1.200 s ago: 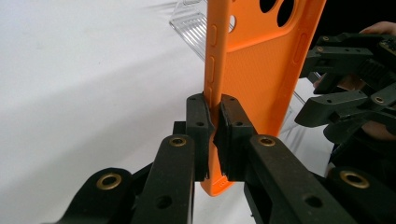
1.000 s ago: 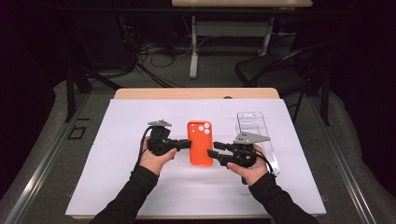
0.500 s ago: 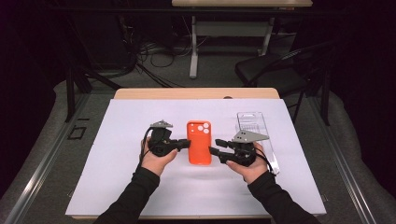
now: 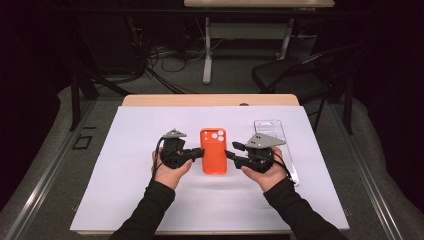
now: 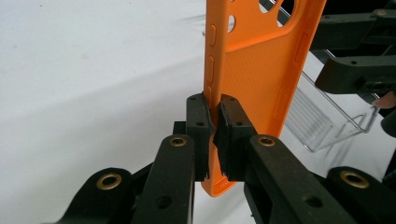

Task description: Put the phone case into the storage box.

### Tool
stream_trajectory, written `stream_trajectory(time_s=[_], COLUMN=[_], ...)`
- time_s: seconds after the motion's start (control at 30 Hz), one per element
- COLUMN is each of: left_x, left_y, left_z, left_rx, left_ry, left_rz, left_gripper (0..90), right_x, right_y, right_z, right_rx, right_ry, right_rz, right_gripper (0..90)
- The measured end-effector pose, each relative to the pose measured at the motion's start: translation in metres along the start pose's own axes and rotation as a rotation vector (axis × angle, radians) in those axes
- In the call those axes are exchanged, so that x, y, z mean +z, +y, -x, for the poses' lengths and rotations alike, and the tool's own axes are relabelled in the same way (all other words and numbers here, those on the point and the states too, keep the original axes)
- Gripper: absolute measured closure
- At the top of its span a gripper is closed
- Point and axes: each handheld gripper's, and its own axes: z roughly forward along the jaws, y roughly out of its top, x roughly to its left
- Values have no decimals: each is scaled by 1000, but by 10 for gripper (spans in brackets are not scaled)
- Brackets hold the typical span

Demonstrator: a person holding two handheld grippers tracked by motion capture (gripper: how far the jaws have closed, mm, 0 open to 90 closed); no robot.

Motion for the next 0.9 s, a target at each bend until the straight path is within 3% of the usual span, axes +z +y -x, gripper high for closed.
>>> stream_trajectory(time_s=[0.4,0.67,0.9], left_x=[4,4,5], left_y=[-3,-4,-5], left_z=[6,13,17], left_rx=[44,94,124], left_ry=[65,128,154], left_rz=[-7,-5,-9], left_gripper=[842,842,842], right_x=[-1,-1,1], right_y=[13,21,27], right_z=[0,0,-2], right_rx=[-59,-69,-91], right_ry=[-44,-45,-55], right_rz=[-27,-51,-68], right_gripper=[583,605,621])
